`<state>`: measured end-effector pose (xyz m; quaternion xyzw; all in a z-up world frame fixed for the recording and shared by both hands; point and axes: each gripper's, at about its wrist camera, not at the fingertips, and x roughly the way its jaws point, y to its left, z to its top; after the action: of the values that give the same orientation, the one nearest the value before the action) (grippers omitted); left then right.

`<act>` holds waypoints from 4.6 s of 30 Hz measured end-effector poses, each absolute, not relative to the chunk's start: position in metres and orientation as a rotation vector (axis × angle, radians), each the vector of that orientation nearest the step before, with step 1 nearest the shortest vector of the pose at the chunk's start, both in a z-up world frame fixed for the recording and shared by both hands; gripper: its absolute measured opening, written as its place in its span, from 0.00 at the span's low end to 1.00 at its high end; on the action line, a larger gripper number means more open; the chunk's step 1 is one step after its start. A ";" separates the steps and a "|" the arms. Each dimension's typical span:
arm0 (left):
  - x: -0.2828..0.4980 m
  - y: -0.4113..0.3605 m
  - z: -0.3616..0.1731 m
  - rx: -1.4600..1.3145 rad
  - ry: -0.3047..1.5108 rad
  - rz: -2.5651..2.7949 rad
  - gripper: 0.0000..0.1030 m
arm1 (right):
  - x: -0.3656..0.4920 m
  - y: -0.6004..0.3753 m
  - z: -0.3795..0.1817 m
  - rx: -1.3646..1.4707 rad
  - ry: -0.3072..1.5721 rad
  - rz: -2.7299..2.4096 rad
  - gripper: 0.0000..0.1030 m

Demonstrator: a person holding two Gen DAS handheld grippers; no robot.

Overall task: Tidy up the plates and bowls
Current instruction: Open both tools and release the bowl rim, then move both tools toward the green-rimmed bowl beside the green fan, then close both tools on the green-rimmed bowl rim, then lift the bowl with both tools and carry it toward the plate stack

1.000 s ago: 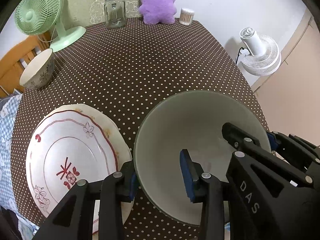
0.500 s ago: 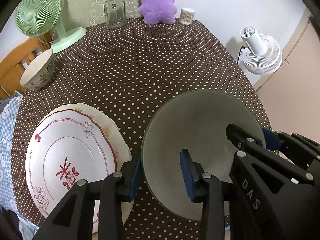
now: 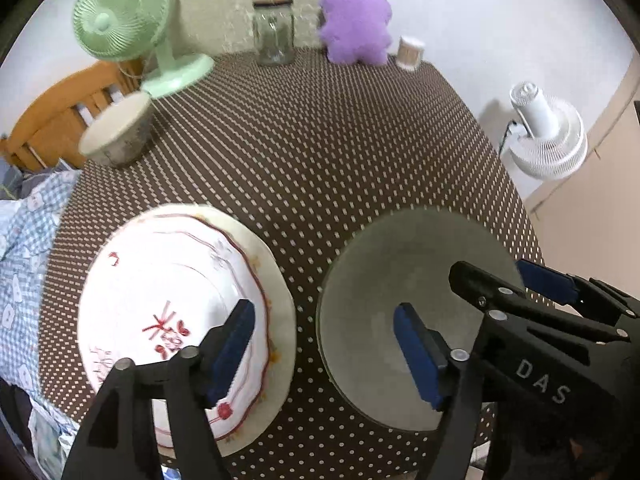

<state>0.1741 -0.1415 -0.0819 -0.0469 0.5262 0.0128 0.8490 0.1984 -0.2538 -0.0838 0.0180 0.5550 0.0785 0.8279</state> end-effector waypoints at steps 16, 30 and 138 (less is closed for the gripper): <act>0.165 -0.101 -0.029 -0.140 0.973 0.043 0.89 | 0.194 -0.226 -0.019 0.010 1.055 0.228 0.78; 0.182 -0.023 -0.004 -0.095 0.932 0.010 0.88 | 0.204 -0.157 0.016 0.014 0.979 0.155 0.78; 0.266 0.122 -0.056 -0.085 0.973 0.124 0.29 | 0.312 0.039 -0.037 -0.016 1.026 0.224 0.22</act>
<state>0.2656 0.1216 -0.0562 -0.0407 0.4672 0.0593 0.8812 0.3121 0.0394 -0.0372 -0.0079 0.4895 0.1071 0.8653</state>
